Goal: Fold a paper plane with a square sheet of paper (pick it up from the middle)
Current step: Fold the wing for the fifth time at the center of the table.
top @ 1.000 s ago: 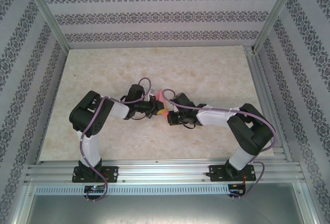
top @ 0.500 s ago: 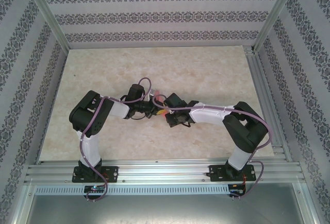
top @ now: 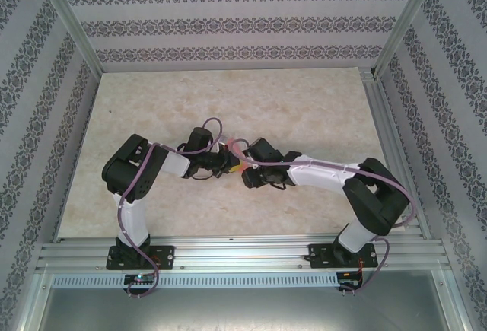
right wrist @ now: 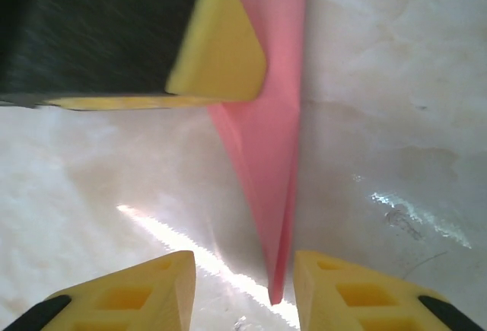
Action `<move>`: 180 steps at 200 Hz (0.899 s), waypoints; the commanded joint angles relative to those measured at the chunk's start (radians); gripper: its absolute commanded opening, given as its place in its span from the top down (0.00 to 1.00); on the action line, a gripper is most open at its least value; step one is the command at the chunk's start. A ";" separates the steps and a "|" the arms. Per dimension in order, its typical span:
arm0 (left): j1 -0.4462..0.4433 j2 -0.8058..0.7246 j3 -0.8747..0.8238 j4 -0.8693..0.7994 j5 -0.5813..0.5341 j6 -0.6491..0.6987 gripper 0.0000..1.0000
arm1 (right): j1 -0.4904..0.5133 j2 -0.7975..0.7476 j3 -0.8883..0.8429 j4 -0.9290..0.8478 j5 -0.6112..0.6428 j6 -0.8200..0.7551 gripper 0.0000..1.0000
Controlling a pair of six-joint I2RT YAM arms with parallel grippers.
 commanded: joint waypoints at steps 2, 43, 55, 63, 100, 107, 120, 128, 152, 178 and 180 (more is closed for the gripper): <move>0.012 0.010 0.008 -0.044 -0.018 0.073 0.99 | -0.065 -0.076 -0.065 0.168 -0.177 0.124 0.59; 0.017 0.010 0.018 -0.079 -0.017 0.106 0.99 | -0.187 -0.070 -0.183 0.446 -0.366 0.380 0.78; 0.020 0.010 0.023 -0.092 -0.021 0.116 0.99 | -0.194 -0.044 -0.186 0.486 -0.393 0.424 0.84; 0.022 0.012 0.027 -0.099 -0.023 0.121 1.00 | -0.196 -0.022 -0.180 0.490 -0.401 0.443 0.85; 0.023 0.022 0.044 -0.125 -0.020 0.144 1.00 | -0.193 0.077 -0.189 0.622 -0.471 0.507 0.88; 0.025 0.022 0.046 -0.133 -0.024 0.149 1.00 | -0.192 0.093 -0.189 0.637 -0.483 0.516 0.88; 0.024 0.028 0.055 -0.150 -0.032 0.159 1.00 | -0.194 0.120 -0.189 0.649 -0.485 0.526 0.89; 0.025 0.033 0.061 -0.148 -0.027 0.158 1.00 | -0.194 0.131 -0.193 0.657 -0.482 0.530 0.89; 0.026 0.040 0.065 -0.149 -0.023 0.158 1.00 | -0.203 0.158 -0.204 0.654 -0.474 0.527 0.88; 0.028 0.042 0.066 -0.167 -0.019 0.171 1.00 | -0.215 0.193 -0.227 0.731 -0.512 0.567 0.88; 0.029 0.041 0.066 -0.167 -0.019 0.172 1.00 | -0.215 0.194 -0.228 0.739 -0.517 0.571 0.88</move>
